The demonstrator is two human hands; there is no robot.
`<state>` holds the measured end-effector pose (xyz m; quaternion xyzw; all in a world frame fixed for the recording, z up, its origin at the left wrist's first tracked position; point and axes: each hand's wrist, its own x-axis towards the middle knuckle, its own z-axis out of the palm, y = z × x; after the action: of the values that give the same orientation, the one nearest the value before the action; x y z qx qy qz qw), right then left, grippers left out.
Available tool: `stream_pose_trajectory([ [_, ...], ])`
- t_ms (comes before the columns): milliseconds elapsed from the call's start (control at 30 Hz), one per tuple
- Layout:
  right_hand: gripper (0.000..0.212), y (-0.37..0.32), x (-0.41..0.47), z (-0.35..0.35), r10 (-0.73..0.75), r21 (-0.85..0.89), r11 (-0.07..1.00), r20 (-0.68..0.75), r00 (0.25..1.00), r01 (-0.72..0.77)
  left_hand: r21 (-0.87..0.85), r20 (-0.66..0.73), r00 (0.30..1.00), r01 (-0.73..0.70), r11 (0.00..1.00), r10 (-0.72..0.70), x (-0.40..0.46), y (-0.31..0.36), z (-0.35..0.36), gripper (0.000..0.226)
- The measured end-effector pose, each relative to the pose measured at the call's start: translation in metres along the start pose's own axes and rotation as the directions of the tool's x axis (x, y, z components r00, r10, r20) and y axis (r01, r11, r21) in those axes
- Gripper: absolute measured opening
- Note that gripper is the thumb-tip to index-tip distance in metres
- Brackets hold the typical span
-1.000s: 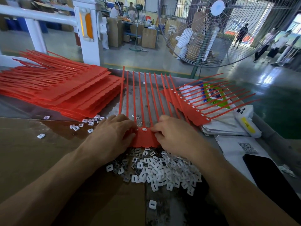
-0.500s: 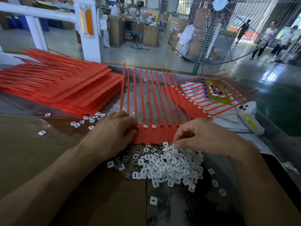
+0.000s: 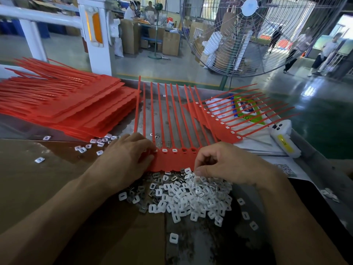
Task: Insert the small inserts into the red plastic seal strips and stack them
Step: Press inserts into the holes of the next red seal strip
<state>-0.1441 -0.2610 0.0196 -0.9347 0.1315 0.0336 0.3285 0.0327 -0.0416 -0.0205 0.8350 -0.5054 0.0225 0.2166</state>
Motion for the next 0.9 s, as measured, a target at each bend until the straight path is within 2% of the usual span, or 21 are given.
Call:
stream_pose_trajectory([
  [133, 0.016, -0.002, -0.0014, 0.0002, 0.033, -0.003, 0.999, 0.041, 0.999, -0.033, 0.0, 0.014, 1.0, 0.003, 1.0, -0.003, 0.0007, 0.0012, -0.0009, 0.037],
  [300, 0.012, -0.0044, 0.0008, 0.0014, 0.024, -0.031, 0.999, 0.079, 0.997, -0.021, 0.005, 0.028, 1.0, 0.01, 1.0, -0.01, 0.0014, 0.0003, -0.0007, 0.037],
  [633, 0.007, -0.0016, -0.001, 0.0006, -0.042, 0.124, 0.992, 0.093, 0.995, 0.03, 0.007, 0.052, 0.998, 0.016, 1.0, -0.016, 0.0014, 0.0009, -0.0032, 0.042],
  [900, 0.01, 0.0009, -0.0015, -0.0003, -0.064, 0.209, 0.977, 0.052, 0.997, 0.051, 0.003, 0.058, 0.998, 0.027, 1.0, -0.027, 0.0011, 0.0025, -0.0034, 0.048],
])
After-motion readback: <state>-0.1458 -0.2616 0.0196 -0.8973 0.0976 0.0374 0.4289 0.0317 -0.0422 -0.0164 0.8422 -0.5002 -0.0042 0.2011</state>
